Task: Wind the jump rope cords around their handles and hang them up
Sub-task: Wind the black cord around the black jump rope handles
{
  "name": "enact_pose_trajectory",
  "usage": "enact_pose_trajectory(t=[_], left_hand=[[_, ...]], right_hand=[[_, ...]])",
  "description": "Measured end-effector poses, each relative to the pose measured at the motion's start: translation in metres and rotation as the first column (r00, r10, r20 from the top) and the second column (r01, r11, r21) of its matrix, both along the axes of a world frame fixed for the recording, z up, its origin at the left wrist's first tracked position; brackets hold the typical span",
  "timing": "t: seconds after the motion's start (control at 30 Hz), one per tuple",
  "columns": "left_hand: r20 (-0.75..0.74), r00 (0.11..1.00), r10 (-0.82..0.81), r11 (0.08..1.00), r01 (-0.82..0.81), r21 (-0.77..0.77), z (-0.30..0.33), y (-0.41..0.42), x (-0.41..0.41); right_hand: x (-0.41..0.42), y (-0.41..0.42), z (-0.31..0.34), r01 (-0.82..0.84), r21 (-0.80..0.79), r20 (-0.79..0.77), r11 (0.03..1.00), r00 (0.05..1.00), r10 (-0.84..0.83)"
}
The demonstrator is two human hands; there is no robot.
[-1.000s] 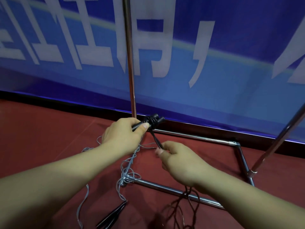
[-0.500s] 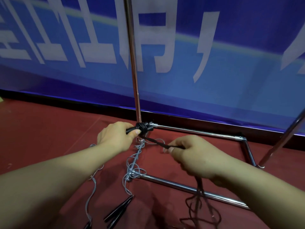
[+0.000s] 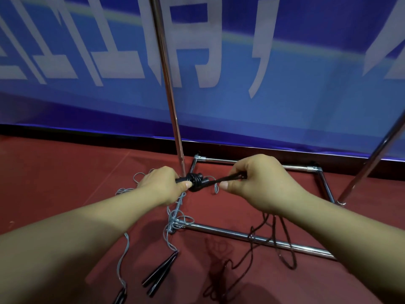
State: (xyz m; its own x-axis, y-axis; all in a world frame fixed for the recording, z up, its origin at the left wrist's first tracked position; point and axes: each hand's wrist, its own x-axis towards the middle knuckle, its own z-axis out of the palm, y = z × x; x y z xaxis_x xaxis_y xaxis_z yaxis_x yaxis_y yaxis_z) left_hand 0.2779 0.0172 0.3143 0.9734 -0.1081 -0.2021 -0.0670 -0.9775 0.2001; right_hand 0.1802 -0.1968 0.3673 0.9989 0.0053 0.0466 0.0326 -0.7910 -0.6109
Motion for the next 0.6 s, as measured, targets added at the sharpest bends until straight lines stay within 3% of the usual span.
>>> enact_pose_trajectory(t=[0.13,0.2,0.33,0.43,0.6], left_hand=[[0.019,1.000,-0.016,1.000,0.015,0.012,0.001,0.001,-0.003],[0.022,0.999,-0.038,0.999,0.037,0.014,0.004,-0.001,-0.006],[-0.025,0.992,-0.126,0.992,0.126,0.017,0.008,-0.009,-0.014],[-0.034,0.979,-0.202,0.978,0.203,0.038,0.009,-0.017,-0.022],[-0.107,0.923,-0.370,0.928,0.372,-0.001,0.013,-0.027,-0.035]], right_hand=[[-0.001,-0.004,0.004,-0.025,-0.337,0.053,0.941,0.998,0.046],[-0.001,-0.003,0.006,-0.048,-0.350,0.025,0.935,0.998,0.060],[0.003,-0.008,0.008,0.040,0.077,-0.149,0.996,0.988,-0.028],[0.005,-0.013,0.004,0.159,0.377,-0.244,0.913,0.967,-0.068],[0.011,-0.025,-0.007,0.208,0.482,-0.234,0.851,0.967,-0.104]])
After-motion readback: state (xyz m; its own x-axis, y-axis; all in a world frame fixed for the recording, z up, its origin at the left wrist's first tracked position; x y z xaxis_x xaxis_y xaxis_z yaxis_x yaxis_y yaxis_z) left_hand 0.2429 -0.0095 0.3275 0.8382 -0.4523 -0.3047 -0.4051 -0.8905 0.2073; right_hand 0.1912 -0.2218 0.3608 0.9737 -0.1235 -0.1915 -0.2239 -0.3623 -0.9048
